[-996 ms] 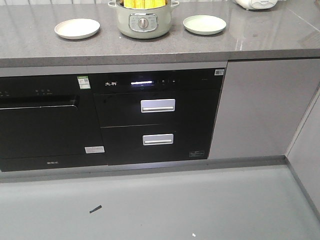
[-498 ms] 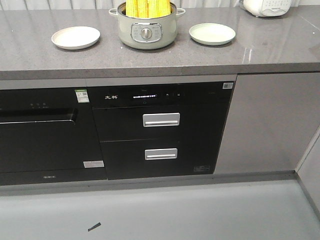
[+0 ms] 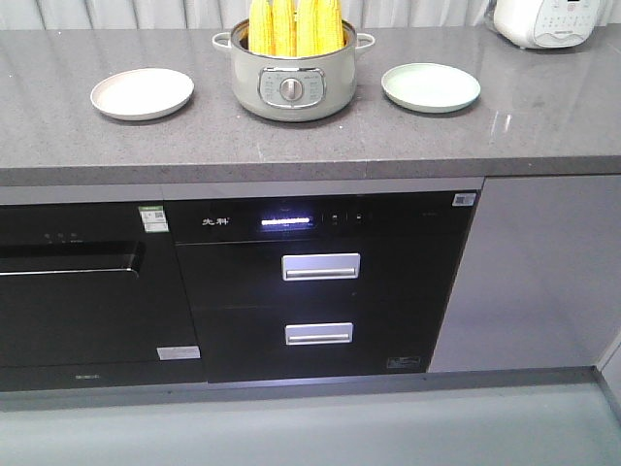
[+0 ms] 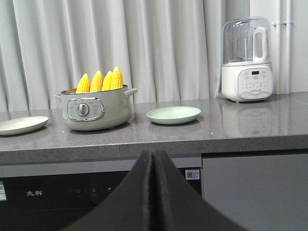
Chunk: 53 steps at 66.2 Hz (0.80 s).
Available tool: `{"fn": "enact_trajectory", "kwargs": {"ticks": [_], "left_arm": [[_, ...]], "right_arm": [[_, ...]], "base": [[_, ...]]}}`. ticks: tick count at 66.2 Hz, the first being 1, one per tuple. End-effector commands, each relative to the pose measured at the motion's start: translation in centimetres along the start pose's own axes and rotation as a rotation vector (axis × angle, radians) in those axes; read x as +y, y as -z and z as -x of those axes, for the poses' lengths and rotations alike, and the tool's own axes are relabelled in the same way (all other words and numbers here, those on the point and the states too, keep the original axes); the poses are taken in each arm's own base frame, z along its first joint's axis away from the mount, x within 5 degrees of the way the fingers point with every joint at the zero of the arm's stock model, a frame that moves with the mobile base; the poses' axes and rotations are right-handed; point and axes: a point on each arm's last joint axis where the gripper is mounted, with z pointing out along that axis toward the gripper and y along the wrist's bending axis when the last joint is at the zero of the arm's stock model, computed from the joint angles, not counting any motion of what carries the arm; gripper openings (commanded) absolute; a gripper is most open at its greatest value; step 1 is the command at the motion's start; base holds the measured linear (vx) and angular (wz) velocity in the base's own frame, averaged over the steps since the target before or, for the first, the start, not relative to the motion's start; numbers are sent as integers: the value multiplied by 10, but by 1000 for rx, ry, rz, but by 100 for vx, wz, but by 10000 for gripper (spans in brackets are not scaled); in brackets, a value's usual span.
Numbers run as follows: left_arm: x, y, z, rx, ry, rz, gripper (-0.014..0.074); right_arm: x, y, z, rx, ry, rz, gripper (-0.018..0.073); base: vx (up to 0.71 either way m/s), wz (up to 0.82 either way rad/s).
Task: Distribute corn equally
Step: 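Drive the base forward to the counter with the pot and plates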
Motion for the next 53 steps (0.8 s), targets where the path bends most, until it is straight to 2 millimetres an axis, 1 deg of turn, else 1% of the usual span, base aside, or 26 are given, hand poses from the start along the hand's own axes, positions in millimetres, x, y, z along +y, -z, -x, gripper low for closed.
{"fn": "enact_trajectory", "kwargs": {"ticks": [1, 53], "left_arm": [[-1, 1, 3, -82, 21, -8, -6], [-1, 1, 3, -82, 21, -8, -6]], "right_arm": [[0, 0, 4, -67, 8, -1, -11], [0, 0, 4, -67, 8, -1, -11]], "base": [[20, 3], [20, 0]]}}
